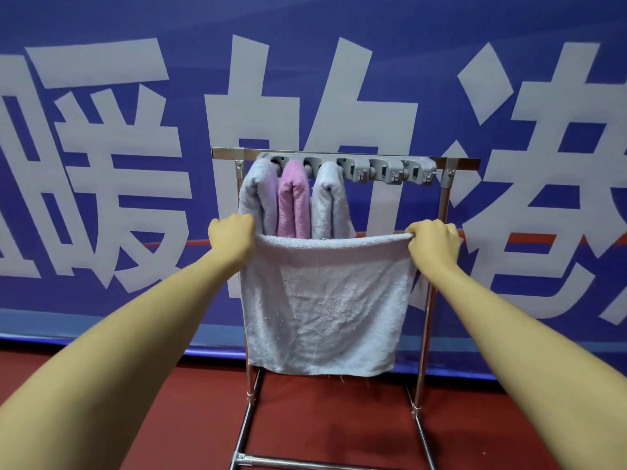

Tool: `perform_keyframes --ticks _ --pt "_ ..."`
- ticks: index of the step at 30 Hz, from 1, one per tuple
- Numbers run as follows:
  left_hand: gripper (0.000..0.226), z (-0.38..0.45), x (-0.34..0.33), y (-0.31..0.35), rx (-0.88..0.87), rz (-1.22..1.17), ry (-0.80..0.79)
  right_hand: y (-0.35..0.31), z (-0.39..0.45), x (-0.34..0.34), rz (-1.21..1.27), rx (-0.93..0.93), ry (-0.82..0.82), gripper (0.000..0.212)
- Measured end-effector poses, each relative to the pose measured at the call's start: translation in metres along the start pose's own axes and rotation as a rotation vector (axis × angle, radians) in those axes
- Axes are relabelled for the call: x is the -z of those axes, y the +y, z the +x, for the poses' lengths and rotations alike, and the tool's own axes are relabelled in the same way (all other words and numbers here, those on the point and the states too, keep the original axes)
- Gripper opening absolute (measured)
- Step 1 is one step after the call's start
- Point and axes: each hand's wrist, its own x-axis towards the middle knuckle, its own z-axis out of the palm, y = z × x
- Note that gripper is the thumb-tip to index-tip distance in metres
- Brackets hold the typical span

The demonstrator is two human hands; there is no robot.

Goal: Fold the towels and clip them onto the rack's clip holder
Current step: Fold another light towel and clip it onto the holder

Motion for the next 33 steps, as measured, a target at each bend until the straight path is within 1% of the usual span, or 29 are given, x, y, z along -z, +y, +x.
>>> perform_keyframes --ticks 5,7,10,13,15,18,21,23,25,27,29,31,33 --pt "0.02 -0.002 0.0 -0.001 0.016 0.03 0.027 -0.001 -0.002 0.002 0.033 -0.023 0.003 0.027" --pt "0.023 -0.002 -0.002 -0.003 0.001 0.079 0.046 0.0 -0.001 -0.002 0.104 -0.078 -0.008 0.029" --pt "0.024 -0.005 -0.001 -0.002 -0.021 0.103 0.029 0.001 0.0 -0.008 0.282 -0.183 0.0 0.033" --pt "0.023 -0.007 -0.002 -0.001 0.049 -0.01 0.02 0.002 0.001 -0.015 0.497 -0.306 0.017 0.036" --pt "0.025 -0.009 -0.008 -0.001 0.114 -0.176 0.069 0.003 0.0 -0.02 0.628 -0.33 0.02 0.038" --pt "0.033 -0.012 -0.019 0.002 0.255 -0.496 0.148 0.002 -0.006 -0.026 0.731 -0.298 0.026 0.036" --pt "0.046 -0.011 -0.027 0.006 0.399 -0.683 0.156 -0.001 -0.011 -0.032 0.756 -0.282 0.049 0.034" --pt "0.047 -0.012 -0.027 0.007 0.442 -0.771 0.155 -0.002 -0.013 -0.034 0.766 -0.274 0.056 0.032" --pt "0.042 -0.011 -0.025 0.007 0.455 -0.884 0.16 0.0 -0.013 -0.033 0.769 -0.226 0.072 0.031" --pt "0.03 -0.011 -0.021 0.006 0.441 -1.005 0.183 0.004 -0.014 -0.029 0.79 -0.111 0.082 0.03" --pt "0.021 -0.011 -0.016 0.007 0.408 -1.029 0.21 0.006 -0.015 -0.024 0.823 -0.003 0.078 0.028" --pt "0.023 -0.009 -0.011 0.013 0.326 -0.967 0.202 0.003 -0.015 -0.022 0.835 0.08 0.061 0.029" --pt "0.018 -0.008 -0.007 0.025 0.172 -0.863 0.174 -0.006 -0.016 -0.023 0.798 0.179 0.063 0.031"
